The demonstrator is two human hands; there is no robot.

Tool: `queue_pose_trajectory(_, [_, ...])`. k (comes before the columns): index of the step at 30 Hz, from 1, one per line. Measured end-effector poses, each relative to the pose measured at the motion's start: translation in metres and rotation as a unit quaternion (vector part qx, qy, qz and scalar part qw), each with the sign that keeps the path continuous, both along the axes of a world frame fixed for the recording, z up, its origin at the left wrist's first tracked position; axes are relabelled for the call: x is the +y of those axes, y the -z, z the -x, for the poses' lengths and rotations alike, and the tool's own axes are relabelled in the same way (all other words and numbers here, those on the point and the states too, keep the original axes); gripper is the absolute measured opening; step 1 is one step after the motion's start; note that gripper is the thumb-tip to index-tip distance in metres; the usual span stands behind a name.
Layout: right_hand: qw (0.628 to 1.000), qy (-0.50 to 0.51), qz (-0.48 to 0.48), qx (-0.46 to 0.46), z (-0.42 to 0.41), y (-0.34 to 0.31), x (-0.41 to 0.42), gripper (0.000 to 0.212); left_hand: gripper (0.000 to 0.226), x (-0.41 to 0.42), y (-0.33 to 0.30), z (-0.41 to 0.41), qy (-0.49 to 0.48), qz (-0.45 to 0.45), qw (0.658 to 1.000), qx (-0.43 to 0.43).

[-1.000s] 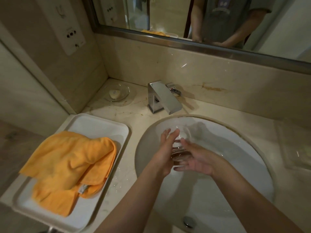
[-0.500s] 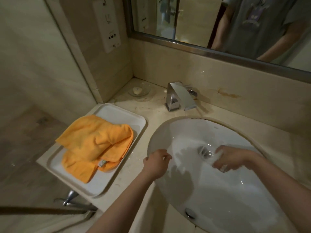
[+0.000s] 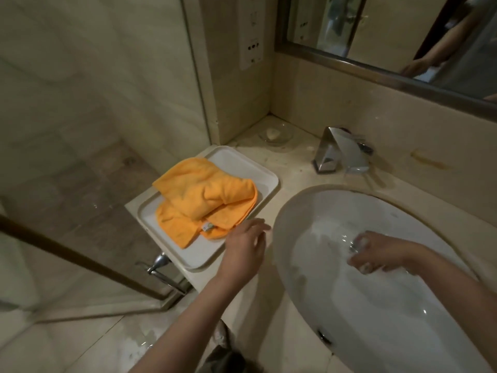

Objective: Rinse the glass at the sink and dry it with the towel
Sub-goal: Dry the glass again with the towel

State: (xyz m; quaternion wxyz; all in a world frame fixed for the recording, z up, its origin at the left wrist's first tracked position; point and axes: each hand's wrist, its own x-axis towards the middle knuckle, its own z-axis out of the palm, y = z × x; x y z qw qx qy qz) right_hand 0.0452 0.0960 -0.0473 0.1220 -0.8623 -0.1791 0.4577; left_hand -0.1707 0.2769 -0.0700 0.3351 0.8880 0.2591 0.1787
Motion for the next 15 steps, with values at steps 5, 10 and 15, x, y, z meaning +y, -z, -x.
queue_pose_trajectory(5, [0.966, 0.119, -0.223, 0.053, 0.04, 0.002, 0.02, 0.061, 0.049, 0.076, -0.006, 0.036, -0.109, -0.111, 0.988, -0.002])
queue_pose_trajectory(10, [0.944, 0.135, -0.29, 0.082, 0.088, -0.023, 0.06, 0.061, 0.093, 0.15, -0.009, 0.049, -0.095, -0.064, 0.958, 0.263])
queue_pose_trajectory(15, [0.938, 0.144, -0.305, 0.084, 0.126, -0.033, 0.106, 0.063, 0.097, 0.214, -0.009, 0.046, 0.068, -0.013, 0.935, 0.348])
